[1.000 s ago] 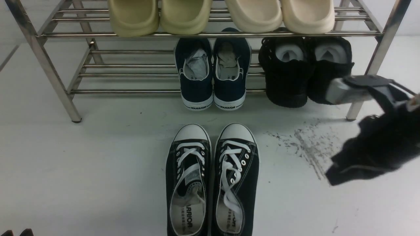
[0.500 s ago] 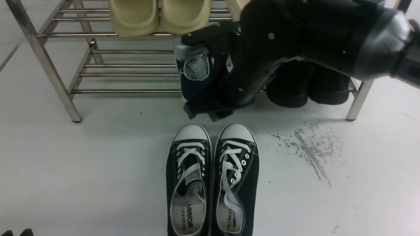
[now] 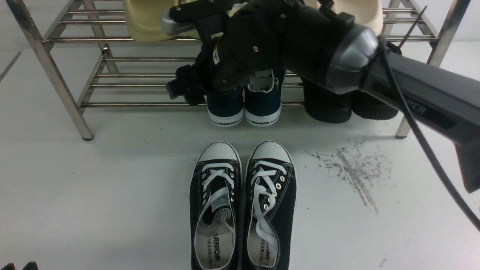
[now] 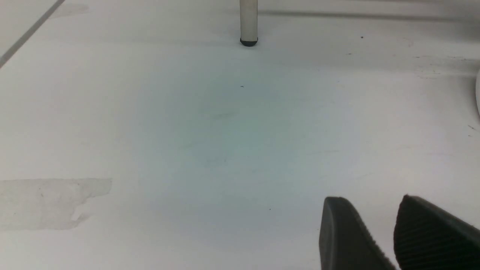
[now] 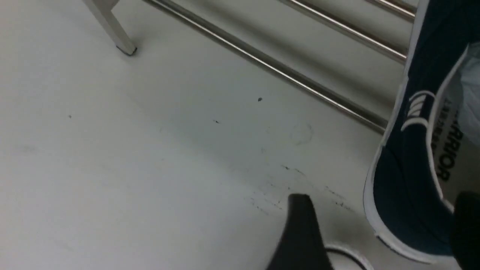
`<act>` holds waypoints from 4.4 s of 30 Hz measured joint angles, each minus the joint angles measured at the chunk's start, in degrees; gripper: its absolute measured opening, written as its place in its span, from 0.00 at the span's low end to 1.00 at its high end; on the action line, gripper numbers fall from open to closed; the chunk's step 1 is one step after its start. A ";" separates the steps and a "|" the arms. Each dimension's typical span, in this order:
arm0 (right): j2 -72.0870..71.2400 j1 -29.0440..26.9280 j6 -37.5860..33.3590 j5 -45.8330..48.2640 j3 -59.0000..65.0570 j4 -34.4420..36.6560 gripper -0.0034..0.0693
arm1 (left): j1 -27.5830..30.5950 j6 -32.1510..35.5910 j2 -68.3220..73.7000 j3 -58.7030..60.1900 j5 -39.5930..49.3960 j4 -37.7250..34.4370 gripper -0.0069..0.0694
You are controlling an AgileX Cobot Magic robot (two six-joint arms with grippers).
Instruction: Take the shoes off the shelf with your hand on the white table.
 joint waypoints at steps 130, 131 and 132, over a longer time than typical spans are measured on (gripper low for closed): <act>-31.85 2.45 28.19 -10.04 64.53 -12.93 0.14 | 0.00 0.06 0.00 0.00 0.05 0.05 0.41; -31.85 2.74 27.97 -9.98 64.53 -12.64 0.14 | 0.00 0.06 0.00 0.00 0.05 0.05 0.41; -31.84 3.43 27.70 -9.93 64.53 -12.12 0.14 | 0.00 0.06 0.00 0.00 0.05 0.05 0.41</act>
